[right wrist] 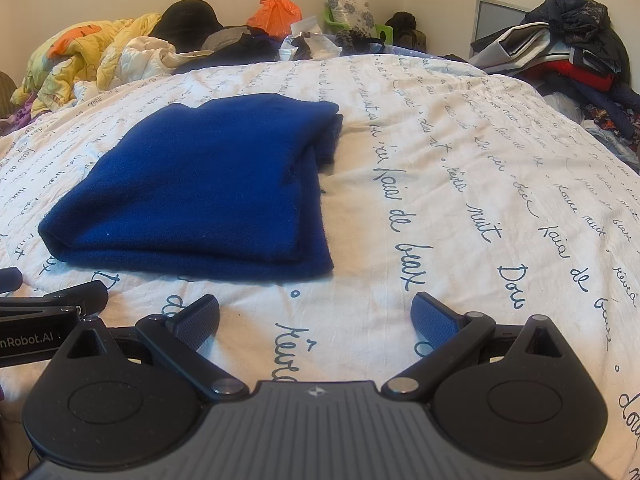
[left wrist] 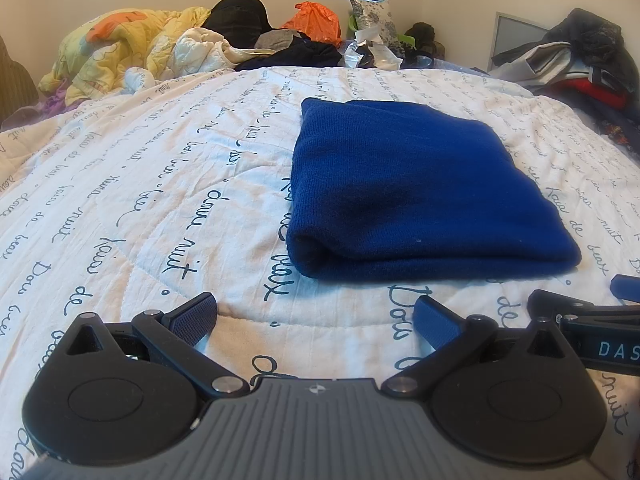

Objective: Fold small clothes

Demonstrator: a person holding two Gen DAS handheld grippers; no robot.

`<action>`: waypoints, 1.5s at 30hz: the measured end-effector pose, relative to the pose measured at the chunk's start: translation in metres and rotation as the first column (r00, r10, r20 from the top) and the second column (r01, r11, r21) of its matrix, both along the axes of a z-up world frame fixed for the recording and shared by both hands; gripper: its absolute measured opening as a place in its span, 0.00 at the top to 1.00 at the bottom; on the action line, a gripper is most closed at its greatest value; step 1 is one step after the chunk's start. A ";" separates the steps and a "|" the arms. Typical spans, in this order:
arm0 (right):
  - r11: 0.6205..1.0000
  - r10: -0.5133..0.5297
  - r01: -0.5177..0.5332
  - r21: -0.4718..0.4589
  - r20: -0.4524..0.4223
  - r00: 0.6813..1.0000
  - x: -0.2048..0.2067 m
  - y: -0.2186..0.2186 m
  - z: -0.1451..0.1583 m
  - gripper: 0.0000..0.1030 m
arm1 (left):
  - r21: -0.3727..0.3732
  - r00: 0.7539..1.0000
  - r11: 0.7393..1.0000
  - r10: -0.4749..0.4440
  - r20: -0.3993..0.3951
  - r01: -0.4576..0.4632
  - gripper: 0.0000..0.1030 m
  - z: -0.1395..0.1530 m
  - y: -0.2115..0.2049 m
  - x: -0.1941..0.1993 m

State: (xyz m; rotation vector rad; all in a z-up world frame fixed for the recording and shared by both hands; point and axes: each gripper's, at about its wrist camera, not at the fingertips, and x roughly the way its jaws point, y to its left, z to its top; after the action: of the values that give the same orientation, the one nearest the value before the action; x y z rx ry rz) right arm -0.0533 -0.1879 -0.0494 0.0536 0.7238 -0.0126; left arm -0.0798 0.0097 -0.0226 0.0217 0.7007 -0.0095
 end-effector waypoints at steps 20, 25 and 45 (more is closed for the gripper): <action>1.000 -0.002 0.002 0.004 -0.110 0.994 0.014 0.002 0.010 0.00 | 0.001 0.989 1.000 0.020 -0.145 -0.020 0.00 0.013 0.003 0.018; 1.000 -0.003 0.004 0.006 -0.163 0.987 0.022 0.002 0.013 0.00 | 0.002 0.976 0.999 0.042 -0.214 -0.042 0.00 0.017 0.000 0.027; 1.000 0.007 -0.006 0.006 -0.194 0.981 0.033 0.004 0.014 0.00 | 0.011 0.978 0.998 0.061 -0.198 -0.060 0.00 0.016 -0.005 0.030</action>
State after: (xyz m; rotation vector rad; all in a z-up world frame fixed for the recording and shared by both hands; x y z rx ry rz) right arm -0.0206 -0.1839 -0.0351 0.0552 0.9193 -0.0096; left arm -0.0501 0.0047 -0.0066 0.0042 0.9009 0.0486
